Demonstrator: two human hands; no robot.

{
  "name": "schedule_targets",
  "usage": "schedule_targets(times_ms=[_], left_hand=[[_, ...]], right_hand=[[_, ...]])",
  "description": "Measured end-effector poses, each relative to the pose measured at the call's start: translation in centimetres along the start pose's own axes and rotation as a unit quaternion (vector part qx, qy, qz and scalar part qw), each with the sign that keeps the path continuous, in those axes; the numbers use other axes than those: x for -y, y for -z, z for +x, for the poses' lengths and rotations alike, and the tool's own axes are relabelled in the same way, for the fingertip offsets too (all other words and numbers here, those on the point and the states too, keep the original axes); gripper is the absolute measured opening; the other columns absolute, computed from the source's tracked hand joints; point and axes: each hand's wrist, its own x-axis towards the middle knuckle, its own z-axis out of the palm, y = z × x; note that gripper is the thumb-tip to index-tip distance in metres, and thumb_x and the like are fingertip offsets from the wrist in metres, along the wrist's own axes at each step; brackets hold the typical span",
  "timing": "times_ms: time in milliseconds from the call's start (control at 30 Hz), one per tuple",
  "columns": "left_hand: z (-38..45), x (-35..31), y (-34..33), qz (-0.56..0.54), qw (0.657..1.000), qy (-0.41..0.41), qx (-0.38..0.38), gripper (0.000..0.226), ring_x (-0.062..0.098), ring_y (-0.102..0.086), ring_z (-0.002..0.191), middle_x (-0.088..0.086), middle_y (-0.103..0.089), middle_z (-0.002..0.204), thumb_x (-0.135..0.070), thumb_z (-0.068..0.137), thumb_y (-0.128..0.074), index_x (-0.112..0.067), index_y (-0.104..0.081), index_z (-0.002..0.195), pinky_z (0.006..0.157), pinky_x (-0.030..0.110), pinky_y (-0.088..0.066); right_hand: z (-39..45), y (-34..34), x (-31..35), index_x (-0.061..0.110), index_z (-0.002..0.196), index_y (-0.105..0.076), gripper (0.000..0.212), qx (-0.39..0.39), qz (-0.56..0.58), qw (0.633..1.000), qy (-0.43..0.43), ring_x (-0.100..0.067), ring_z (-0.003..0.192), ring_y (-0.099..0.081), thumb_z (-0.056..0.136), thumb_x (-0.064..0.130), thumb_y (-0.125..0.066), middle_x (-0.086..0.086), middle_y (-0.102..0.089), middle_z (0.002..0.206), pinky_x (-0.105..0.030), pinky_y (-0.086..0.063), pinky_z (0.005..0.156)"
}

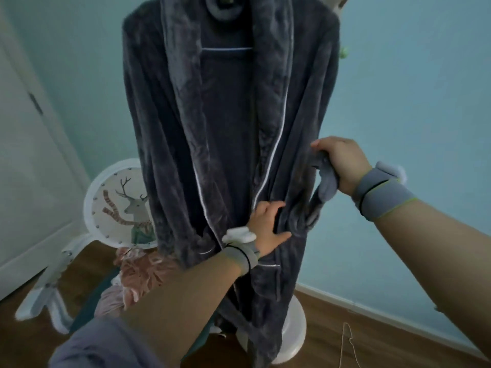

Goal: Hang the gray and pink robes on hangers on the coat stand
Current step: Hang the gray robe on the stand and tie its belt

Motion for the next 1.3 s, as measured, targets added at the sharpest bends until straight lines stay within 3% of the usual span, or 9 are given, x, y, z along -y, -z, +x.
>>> schedule_targets(times_ms=[167, 400, 500, 600, 700, 833, 933, 1100, 1300], left_hand=[[2.6, -1.5, -2.6, 0.081, 0.994, 0.046, 0.063, 0.056, 0.041, -0.035, 0.127, 0.012, -0.023, 0.144, -0.043, 0.085, -0.056, -0.034, -0.037, 0.137, 0.112, 0.043, -0.031], [2.7, 0.6, -1.6, 0.096, 0.982, 0.134, 0.096, 0.038, 0.034, -0.050, 0.121, 0.016, -0.048, 0.135, -0.027, 0.094, -0.047, -0.012, -0.051, 0.129, 0.104, 0.037, -0.040], [2.2, 0.4, -1.6, 0.088, 0.988, 0.104, 0.070, 0.026, 0.034, -0.059, 0.105, 0.018, -0.062, 0.117, -0.017, 0.092, -0.048, -0.007, -0.060, 0.113, 0.084, 0.034, -0.047], [1.6, 0.0, -1.7, 0.079, 0.992, 0.081, 0.053, 0.025, 0.033, -0.060, 0.105, 0.016, -0.064, 0.115, -0.014, 0.089, -0.051, -0.010, -0.062, 0.111, 0.078, 0.029, -0.044], [1.1, -0.3, -1.6, 0.056, 0.995, 0.070, 0.036, 0.023, 0.032, -0.061, 0.102, 0.014, -0.065, 0.112, -0.015, 0.087, -0.053, -0.012, -0.063, 0.108, 0.074, 0.027, -0.043], [0.3, -0.5, -1.3, 0.039, 0.997, 0.058, 0.037, 0.020, 0.032, -0.061, 0.097, 0.018, -0.066, 0.104, -0.012, 0.087, -0.052, -0.005, -0.061, 0.103, 0.070, 0.027, -0.040], [0.1, -0.4, -0.5, 0.043, 0.996, 0.060, 0.043, 0.020, 0.033, -0.060, 0.096, 0.021, -0.066, 0.103, -0.010, 0.087, -0.051, -0.002, -0.061, 0.102, 0.071, 0.031, -0.043], [0.8, -0.3, -0.2, 0.069, 0.992, 0.084, 0.060, 0.012, 0.031, -0.061, 0.101, 0.019, -0.065, 0.109, -0.012, 0.090, -0.051, -0.007, -0.058, 0.099, 0.062, 0.021, -0.040], [2.4, -1.1, -2.6, 0.055, 0.990, 0.082, 0.105, 0.060, 0.028, -0.048, 0.125, 0.008, -0.048, 0.138, -0.046, 0.083, -0.059, -0.020, -0.041, 0.134, 0.104, 0.038, -0.042]], right_hand=[[-1.0, 1.0, 2.8, 0.013, 0.061, -0.059, 0.026, 0.062, 0.054, 0.995, 0.052, -0.004, 0.035, -0.049, 0.084, 0.002, -0.053, 0.009, -0.053, 0.038, -0.016, -0.040, 0.041], [0.2, 8.1, 5.8, 0.013, 0.060, -0.052, 0.027, -0.099, 0.232, 0.965, 0.077, -0.010, 0.029, -0.043, 0.086, 0.007, -0.045, 0.006, -0.051, 0.033, -0.013, -0.033, 0.038], [0.7, 8.3, 2.0, 0.014, 0.072, -0.062, 0.021, 0.051, -0.109, 0.992, 0.027, -0.008, 0.049, -0.058, 0.087, 0.007, -0.047, 0.004, -0.066, 0.052, -0.011, -0.043, 0.040], [0.5, 6.5, -5.1, 0.002, 0.112, -0.063, 0.027, 0.257, -0.419, 0.864, -0.108, -0.026, 0.103, -0.061, 0.089, 0.011, -0.051, -0.015, -0.065, 0.117, -0.020, -0.049, 0.087], [-1.2, 3.3, -10.8, 0.008, 0.132, -0.049, 0.049, 0.277, -0.381, 0.867, -0.165, -0.023, 0.130, -0.043, 0.084, 0.015, -0.059, -0.009, -0.050, 0.137, -0.028, -0.033, 0.106], [-3.5, -1.1, -16.0, 0.005, 0.098, -0.061, 0.019, 0.272, -0.220, 0.906, -0.240, -0.024, 0.093, -0.053, 0.080, 0.002, -0.056, -0.009, -0.060, 0.091, -0.026, -0.040, 0.075], [-3.1, -1.6, -16.0, 0.005, 0.067, -0.054, 0.014, 0.254, -0.260, 0.902, -0.232, -0.023, 0.057, -0.048, 0.080, 0.002, -0.055, -0.007, -0.049, 0.055, -0.027, -0.039, 0.059], [0.9, 1.1, -9.8, 0.011, 0.051, -0.044, 0.031, 0.165, -0.274, 0.937, -0.141, -0.017, 0.045, -0.032, 0.079, 0.004, -0.054, -0.006, -0.039, 0.051, -0.024, -0.026, 0.046], [0.4, 2.0, -6.6, 0.010, 0.056, -0.053, 0.026, 0.224, -0.254, 0.937, -0.091, -0.014, 0.040, -0.026, 0.078, 0.020, -0.062, 0.003, -0.031, 0.039, -0.017, -0.025, 0.035]])
